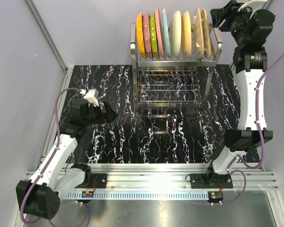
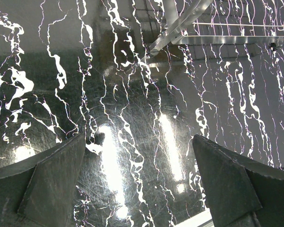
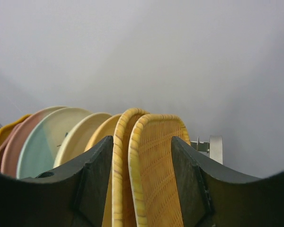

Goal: Load the plates into the dish rack
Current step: Insert the plate into the dish rack

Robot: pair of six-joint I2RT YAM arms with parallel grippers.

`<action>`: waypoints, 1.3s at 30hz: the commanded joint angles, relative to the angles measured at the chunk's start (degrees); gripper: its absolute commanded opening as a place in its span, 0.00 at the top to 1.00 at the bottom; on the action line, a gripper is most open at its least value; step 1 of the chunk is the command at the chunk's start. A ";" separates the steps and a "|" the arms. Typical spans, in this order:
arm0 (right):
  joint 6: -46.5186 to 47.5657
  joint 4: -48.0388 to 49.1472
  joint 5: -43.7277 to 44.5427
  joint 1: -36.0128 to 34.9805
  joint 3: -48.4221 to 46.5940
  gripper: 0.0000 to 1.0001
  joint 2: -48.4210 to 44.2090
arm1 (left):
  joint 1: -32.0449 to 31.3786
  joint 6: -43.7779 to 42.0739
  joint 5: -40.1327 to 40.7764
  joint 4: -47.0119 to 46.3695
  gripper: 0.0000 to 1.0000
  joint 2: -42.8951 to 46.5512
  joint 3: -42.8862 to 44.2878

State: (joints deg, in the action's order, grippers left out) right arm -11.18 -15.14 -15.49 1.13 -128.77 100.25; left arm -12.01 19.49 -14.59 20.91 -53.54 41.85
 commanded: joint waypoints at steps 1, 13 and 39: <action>-1.48 0.11 0.81 -0.25 -2.54 0.40 -4.26 | -0.21 -0.15 -1.14 -2.27 0.01 0.54 0.52; -0.68 -3.05 7.83 -0.25 30.53 0.02 -30.68 | 0.06 -1.47 2.72 -2.18 0.01 5.19 1.13; -21.78 -26.96 18.73 -0.25 81.49 0.00 -75.46 | 2.17 -2.35 5.18 -3.50 0.01 16.54 -0.27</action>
State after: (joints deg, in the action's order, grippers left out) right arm -30.65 -40.62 -1.23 1.13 -45.43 24.95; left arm -10.07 18.26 -11.16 19.99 -37.54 41.82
